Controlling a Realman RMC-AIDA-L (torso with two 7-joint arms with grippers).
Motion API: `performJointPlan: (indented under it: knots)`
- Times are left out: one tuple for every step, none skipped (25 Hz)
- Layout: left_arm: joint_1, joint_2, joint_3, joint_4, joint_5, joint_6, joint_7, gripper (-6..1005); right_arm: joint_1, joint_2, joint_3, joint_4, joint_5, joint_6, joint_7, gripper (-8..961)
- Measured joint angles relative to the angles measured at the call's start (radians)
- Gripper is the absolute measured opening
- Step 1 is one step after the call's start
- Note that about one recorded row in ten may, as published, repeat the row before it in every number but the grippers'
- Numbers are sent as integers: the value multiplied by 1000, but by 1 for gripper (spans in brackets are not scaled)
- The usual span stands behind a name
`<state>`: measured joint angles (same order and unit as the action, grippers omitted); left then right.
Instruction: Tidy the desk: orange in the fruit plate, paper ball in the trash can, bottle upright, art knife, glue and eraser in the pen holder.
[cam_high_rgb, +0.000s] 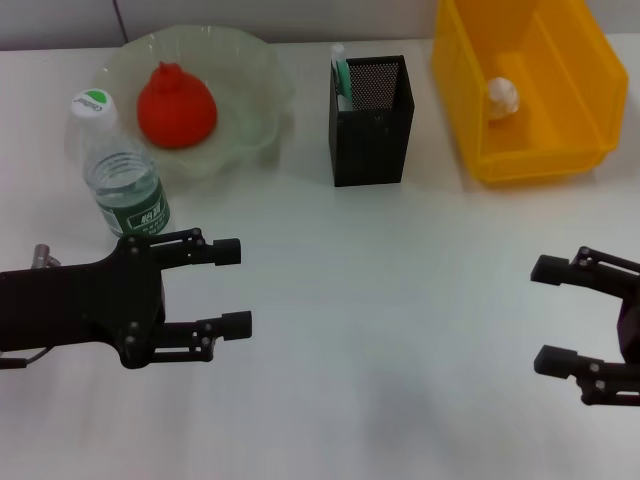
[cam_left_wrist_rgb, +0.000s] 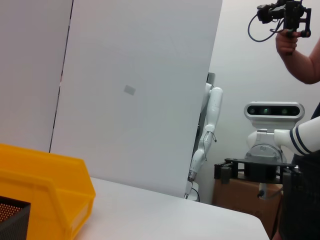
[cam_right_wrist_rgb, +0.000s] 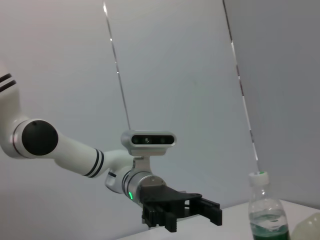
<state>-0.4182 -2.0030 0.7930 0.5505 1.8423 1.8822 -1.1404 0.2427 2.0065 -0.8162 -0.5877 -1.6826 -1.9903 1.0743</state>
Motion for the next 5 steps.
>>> performJointPlan:
  knots:
    - [0, 0, 0, 1, 0, 1, -1, 774, 2, 2, 0, 0, -4, 0, 0, 823]
    - [0, 0, 0, 4, 0, 2, -2, 774, 4, 4, 1, 1, -7, 1, -1, 824]
    - [0, 0, 0, 4, 0, 2, -2, 774, 6, 6, 1, 1, -10, 2, -1, 824]
    - [1, 0, 0, 4, 1, 2, -2, 774, 7, 8, 1, 1, -11, 4, -1, 824]
    - [1, 0, 0, 4, 1, 3, -2, 774, 7, 10, 0, 1, -11, 6, -2, 824]
